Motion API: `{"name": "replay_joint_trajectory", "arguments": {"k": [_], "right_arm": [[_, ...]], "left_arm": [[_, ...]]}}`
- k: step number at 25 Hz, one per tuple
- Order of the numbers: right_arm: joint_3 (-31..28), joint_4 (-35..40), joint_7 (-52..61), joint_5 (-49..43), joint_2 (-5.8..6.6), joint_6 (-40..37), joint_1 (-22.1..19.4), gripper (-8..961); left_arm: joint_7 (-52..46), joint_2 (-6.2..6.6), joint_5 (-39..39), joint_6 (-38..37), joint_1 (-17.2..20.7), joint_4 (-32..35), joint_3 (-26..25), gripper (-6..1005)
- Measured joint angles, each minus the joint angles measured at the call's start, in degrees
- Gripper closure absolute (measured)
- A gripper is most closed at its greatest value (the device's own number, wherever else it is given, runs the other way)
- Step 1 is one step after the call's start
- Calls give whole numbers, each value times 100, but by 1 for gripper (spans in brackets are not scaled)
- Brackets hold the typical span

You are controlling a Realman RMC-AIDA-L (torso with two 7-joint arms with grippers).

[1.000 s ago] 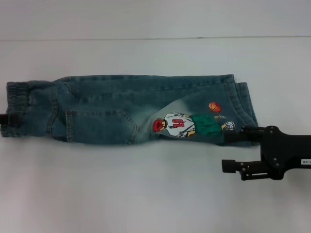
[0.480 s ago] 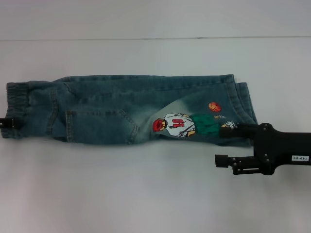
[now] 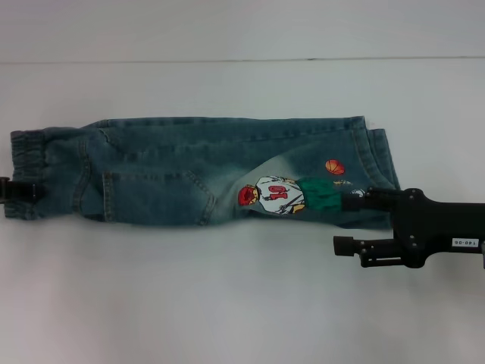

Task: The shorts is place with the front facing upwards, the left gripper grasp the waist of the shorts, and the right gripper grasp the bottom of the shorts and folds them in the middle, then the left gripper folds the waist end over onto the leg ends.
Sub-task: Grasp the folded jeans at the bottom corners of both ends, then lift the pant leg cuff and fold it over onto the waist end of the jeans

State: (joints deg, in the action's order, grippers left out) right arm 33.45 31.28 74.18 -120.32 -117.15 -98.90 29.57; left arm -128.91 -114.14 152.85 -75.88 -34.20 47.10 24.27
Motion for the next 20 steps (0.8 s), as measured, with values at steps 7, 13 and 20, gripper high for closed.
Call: {"name": "replay_joint_trajectory", "arguments": {"k": [7, 13, 20], "right_arm": [[-32, -5, 0, 15, 0, 99, -1, 67], [-16, -8, 0, 18, 0, 125, -4, 67], [-5, -23, 0, 14, 0, 206, -4, 114]], "left_arm": [[-2, 8, 1, 0, -109, -60, 274, 313], [-3, 18, 0, 4, -176, -96, 280, 633], [39, 25, -4, -85, -205, -78, 280, 933]]}}
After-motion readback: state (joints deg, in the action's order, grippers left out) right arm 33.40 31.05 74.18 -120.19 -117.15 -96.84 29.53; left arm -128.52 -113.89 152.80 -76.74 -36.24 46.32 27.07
